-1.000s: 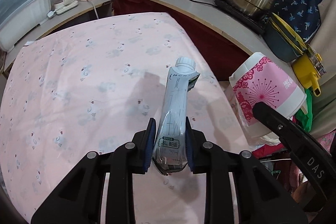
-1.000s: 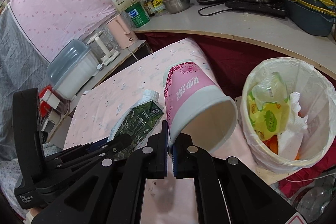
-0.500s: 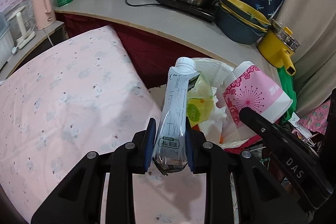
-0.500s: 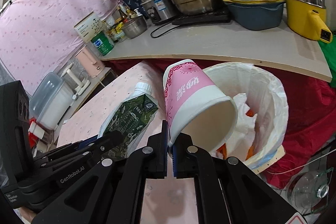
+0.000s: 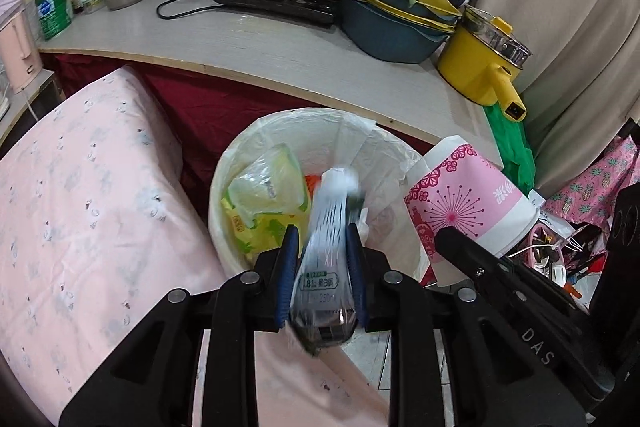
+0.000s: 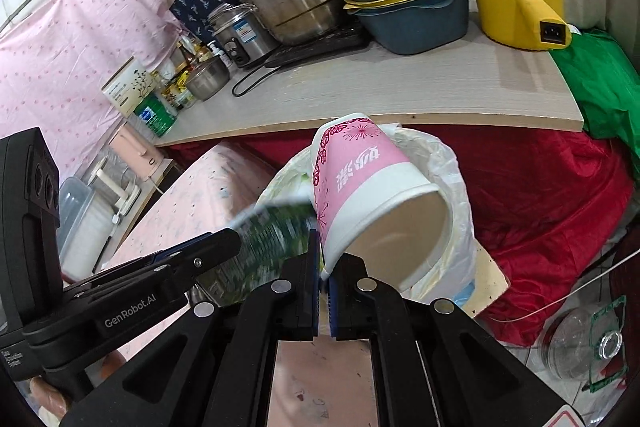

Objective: Collect trash
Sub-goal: 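Open both grippers over the bin to drop the carton and cup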

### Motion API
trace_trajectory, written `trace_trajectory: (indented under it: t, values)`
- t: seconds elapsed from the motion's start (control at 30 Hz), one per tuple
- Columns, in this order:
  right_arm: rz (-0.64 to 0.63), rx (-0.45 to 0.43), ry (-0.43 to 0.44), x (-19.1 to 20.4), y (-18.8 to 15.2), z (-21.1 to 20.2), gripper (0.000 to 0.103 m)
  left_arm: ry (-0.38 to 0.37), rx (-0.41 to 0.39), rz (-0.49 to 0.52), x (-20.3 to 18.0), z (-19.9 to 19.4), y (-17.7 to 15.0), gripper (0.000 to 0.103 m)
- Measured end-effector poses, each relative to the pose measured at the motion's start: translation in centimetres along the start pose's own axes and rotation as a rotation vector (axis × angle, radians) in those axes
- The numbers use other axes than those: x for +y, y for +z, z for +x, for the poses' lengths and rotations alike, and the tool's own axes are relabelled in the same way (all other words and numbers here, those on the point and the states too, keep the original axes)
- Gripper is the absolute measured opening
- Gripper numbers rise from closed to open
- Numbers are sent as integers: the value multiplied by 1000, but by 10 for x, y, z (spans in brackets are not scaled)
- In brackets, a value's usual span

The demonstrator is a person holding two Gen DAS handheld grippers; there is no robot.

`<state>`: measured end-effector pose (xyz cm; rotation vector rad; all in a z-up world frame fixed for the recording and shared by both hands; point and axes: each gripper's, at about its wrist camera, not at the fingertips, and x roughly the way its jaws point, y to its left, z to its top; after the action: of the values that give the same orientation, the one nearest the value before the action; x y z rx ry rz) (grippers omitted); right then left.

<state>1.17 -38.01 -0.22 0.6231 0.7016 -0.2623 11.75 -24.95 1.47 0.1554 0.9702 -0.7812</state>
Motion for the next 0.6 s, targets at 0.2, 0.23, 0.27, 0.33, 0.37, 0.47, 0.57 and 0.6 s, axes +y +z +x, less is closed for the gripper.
trace_trajectory:
  t: [0.2, 0.23, 0.27, 0.33, 0.37, 0.47, 0.57, 0.6]
  values:
    - [12, 4, -9, -7, 2, 6, 5, 6, 24, 5, -4, 19, 6, 8]
    - [12, 6, -10, -8, 2, 8, 5, 6, 23, -1, -3, 21, 6, 8]
    - [12, 8, -10, -8, 2, 8, 5, 2, 20, -11, -1, 21, 5, 8]
    - [12, 12, -9, -8, 2, 11, 5, 9, 14, -18, 2, 20, 5, 12]
    - [11, 15, -8, -8, 1, 12, 5, 20, 10, -16, 4, 19, 5, 16]
    - [5, 22, -3, -4, 1, 16, 5, 50, -6, -15, 7, 15, 5, 28]
    - [-3, 27, 4, 2, 2, 20, 5, 64, -15, -27, 13, 11, 4, 35]
    - [-5, 28, 6, 4, 2, 22, 5, 68, -17, -29, 15, 10, 4, 36]
